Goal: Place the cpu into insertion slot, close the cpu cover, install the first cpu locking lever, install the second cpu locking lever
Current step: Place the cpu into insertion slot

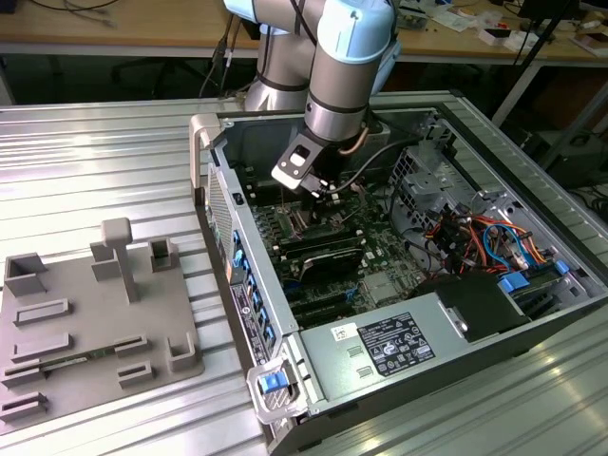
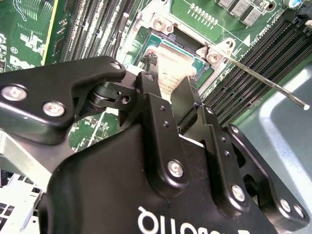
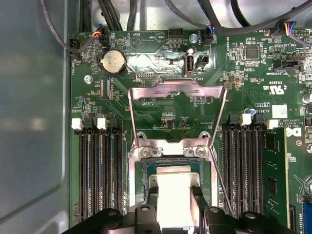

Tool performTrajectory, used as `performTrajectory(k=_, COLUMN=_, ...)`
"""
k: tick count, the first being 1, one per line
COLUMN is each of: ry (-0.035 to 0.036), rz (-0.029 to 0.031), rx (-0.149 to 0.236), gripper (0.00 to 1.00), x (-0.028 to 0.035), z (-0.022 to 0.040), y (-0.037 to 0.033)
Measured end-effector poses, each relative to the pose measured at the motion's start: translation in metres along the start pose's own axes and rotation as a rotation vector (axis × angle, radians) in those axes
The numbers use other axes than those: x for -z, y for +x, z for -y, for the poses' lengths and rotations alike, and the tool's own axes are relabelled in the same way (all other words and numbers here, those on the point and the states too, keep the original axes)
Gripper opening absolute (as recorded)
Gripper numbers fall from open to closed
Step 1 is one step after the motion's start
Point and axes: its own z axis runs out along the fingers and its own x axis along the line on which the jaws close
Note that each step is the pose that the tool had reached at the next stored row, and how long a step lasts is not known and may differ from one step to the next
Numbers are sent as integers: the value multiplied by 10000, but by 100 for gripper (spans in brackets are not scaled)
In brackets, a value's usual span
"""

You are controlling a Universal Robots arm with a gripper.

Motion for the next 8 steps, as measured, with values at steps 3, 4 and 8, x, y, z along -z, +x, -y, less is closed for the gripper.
performTrajectory(k=3, ry=1, rz=0, rx=0, gripper=38, x=0, z=0, y=0)
performTrajectory(k=4, ry=1, rz=1, rx=0, gripper=38, x=0, z=0, y=0)
performTrajectory(k=8, ry=-2, rz=2, rx=1, gripper=39, x=-1, z=-1, y=1)
